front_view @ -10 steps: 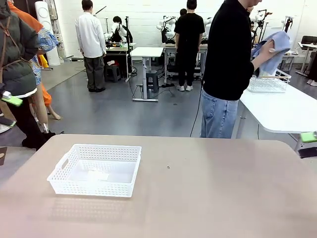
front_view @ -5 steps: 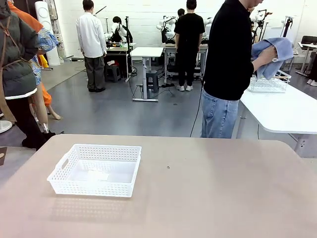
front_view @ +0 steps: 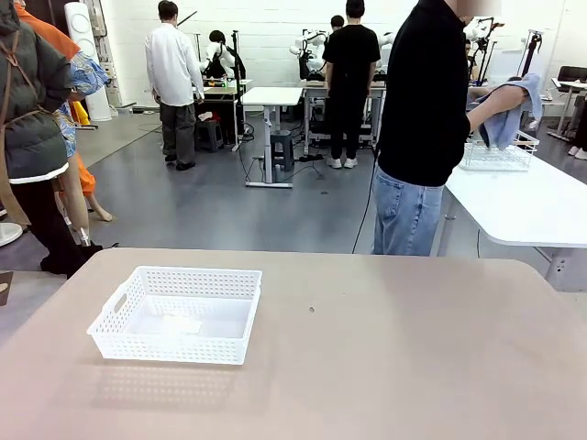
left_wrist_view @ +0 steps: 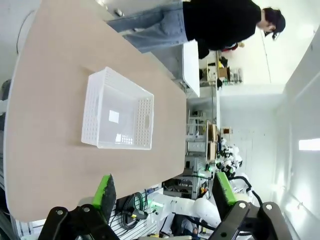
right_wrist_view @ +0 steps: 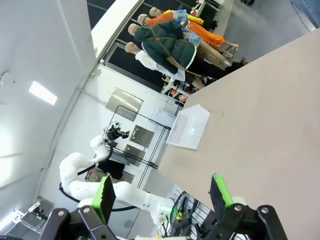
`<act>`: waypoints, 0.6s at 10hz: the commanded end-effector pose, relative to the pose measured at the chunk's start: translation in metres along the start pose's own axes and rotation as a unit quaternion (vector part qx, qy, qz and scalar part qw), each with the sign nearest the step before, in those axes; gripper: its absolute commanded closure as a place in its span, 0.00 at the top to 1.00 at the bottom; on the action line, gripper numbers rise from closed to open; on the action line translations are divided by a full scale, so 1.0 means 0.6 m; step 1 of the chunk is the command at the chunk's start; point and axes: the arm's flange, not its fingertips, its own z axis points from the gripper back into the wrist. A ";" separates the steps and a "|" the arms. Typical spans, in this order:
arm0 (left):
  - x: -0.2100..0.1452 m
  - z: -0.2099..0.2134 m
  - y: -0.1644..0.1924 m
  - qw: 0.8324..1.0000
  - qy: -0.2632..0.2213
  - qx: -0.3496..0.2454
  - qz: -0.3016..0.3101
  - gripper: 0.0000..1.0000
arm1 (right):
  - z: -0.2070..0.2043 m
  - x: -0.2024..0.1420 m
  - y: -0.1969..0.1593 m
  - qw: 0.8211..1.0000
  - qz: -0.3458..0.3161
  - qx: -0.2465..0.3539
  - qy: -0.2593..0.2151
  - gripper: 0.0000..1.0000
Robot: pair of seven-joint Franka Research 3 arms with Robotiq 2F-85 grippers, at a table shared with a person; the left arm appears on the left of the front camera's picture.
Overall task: Clean and organize the cups into the basket.
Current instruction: Pick up the Organizing basket and move it to the center of the table, then pick up the Reusable plastic cup from the right side of the table and place it inside the Organizing basket.
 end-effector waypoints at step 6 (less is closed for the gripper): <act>0.000 0.000 0.000 1.000 0.000 0.000 0.000 1.00 | 0.000 0.000 0.000 1.000 0.000 0.000 0.000 1.00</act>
